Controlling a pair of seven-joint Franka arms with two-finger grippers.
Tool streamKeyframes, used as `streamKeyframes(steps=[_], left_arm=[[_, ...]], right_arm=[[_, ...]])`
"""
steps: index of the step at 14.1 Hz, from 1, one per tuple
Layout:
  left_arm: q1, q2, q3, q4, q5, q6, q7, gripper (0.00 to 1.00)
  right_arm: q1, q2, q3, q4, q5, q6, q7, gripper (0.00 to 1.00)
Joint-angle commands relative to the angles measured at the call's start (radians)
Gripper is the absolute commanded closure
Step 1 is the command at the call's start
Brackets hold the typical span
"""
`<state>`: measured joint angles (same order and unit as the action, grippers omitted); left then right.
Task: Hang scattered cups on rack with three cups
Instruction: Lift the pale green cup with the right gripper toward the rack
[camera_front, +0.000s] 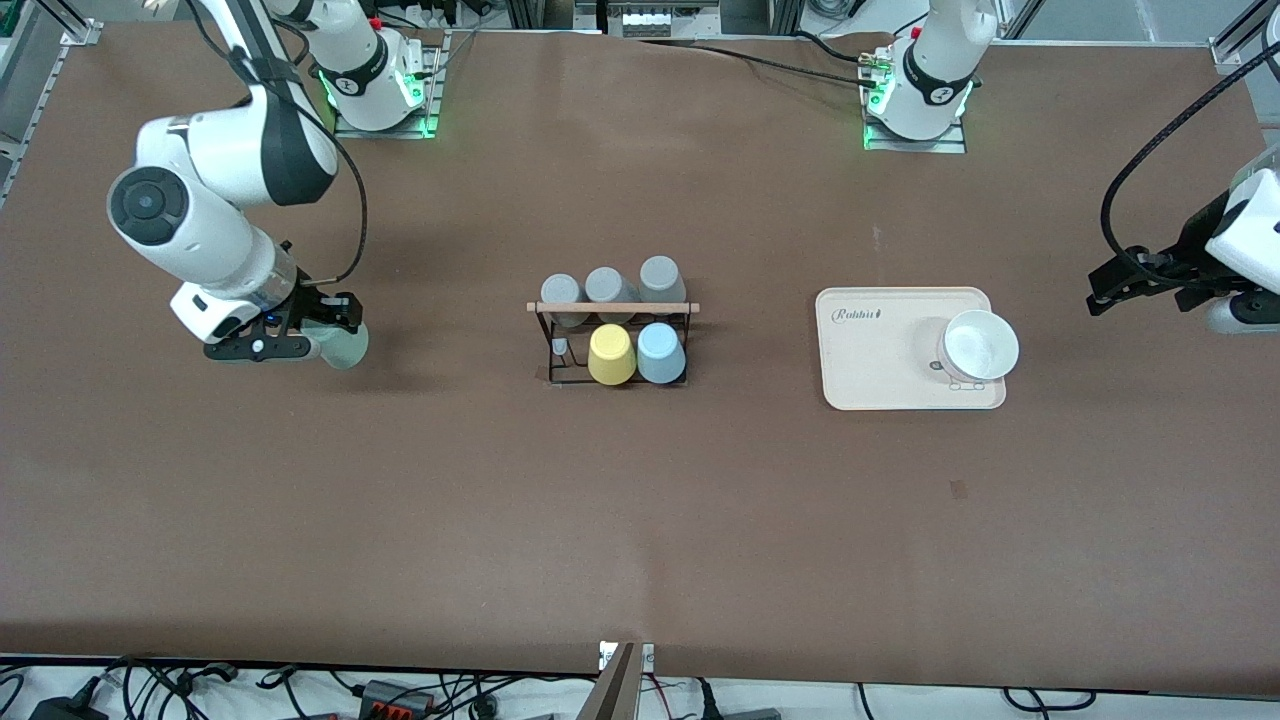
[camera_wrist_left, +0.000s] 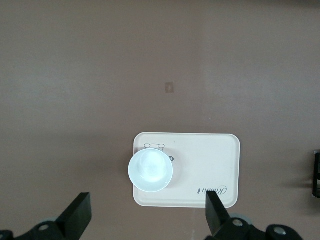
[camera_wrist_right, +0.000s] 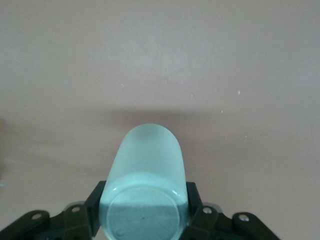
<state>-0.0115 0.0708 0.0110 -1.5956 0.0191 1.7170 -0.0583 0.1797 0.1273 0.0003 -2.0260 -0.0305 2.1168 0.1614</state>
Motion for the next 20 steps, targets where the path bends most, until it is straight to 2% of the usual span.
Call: streamKeyframes(steps=[1, 4, 6, 9, 13, 15, 20], left_arm=[[0.002, -0.016, -0.002, -0.003, -0.018, -0.010, 0.012, 0.00], [0.005, -0.014, -0.002, -0.004, -0.018, -0.007, 0.012, 0.00], [0.010, -0.014, 0.000, -0.004, -0.018, -0.007, 0.012, 0.00], [0.010, -0.014, -0.002, -0.004, -0.018, -0.005, 0.012, 0.00], [0.008, -0.014, -0.002, -0.004, -0.018, -0.005, 0.012, 0.00], [0.010, -0.014, -0.002, -0.004, -0.018, -0.005, 0.012, 0.00], [0.012, -0.014, 0.003, -0.003, -0.018, -0.005, 0.011, 0.00]], right_arm=[[0.036, 0.029, 0.003, 0.142, -0.006, -0.109, 0.110, 0.86], [0.093, 0.051, 0.004, 0.246, 0.006, -0.130, 0.222, 0.86], [0.132, 0.098, 0.003, 0.318, 0.018, -0.135, 0.306, 0.86], [0.184, 0.164, 0.003, 0.406, 0.084, -0.136, 0.397, 0.86], [0.280, 0.213, 0.003, 0.424, 0.083, -0.123, 0.538, 0.86], [0.328, 0.250, 0.003, 0.469, 0.080, -0.124, 0.605, 0.86], [0.362, 0.275, 0.003, 0.489, 0.084, -0.120, 0.652, 0.86]])
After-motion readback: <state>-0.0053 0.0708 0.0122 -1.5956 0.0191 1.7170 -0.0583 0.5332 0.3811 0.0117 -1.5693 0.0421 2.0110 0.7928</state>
